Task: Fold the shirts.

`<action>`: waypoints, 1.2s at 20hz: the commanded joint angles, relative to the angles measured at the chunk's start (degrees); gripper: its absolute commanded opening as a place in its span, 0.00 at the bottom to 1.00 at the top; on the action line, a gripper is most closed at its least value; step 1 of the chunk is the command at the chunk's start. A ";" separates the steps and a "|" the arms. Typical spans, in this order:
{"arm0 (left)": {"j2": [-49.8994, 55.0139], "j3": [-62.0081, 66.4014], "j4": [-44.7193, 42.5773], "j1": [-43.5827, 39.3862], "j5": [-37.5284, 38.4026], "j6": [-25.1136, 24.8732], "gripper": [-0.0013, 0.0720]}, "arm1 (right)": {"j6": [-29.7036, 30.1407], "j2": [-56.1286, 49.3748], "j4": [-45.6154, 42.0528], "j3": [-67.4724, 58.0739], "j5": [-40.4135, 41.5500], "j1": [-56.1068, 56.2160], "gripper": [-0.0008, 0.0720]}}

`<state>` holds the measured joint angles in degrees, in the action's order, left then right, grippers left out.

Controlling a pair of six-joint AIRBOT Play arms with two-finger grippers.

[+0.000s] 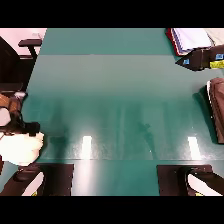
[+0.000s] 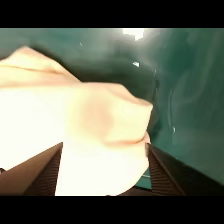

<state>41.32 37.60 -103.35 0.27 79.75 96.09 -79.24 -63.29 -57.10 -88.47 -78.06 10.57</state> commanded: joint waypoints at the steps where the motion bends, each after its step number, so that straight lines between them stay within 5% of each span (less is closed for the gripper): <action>1: -0.20 -5.88 -0.68 0.37 -2.19 4.28 0.83 | 0.00 0.00 -0.02 0.00 0.00 0.07 0.03; 3: -0.20 -5.75 -0.68 0.37 -2.16 5.79 0.83 | 0.00 0.00 -0.02 0.00 -0.04 0.07 0.04; 5: -0.20 -5.75 -0.63 0.37 -1.73 6.01 0.16 | 0.00 0.00 -0.02 0.00 -0.09 0.07 0.03; 6: -0.20 -5.75 -0.63 0.37 -1.70 5.97 0.05 | 0.00 0.00 -0.02 0.00 -0.15 0.07 0.03; 10: -0.22 -0.59 -0.50 0.35 -1.11 5.92 0.05 | 0.00 0.07 0.02 -0.11 0.31 0.07 0.03; 16: -0.22 36.89 8.09 -0.85 1.05 3.85 0.05 | -0.07 0.04 0.42 -12.81 -0.33 0.52 0.03; 20: -0.20 54.66 11.50 -9.81 -2.73 3.96 0.04 | -0.07 0.04 0.31 -20.15 0.33 0.52 0.03; 24: 1.44 56.54 12.31 -19.12 -7.41 4.52 0.04 | -0.07 0.04 -0.07 -22.95 0.66 0.50 0.03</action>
<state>41.54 90.30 -92.68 -13.04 75.68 100.16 -79.29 -63.22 -56.97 -108.84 -77.76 11.05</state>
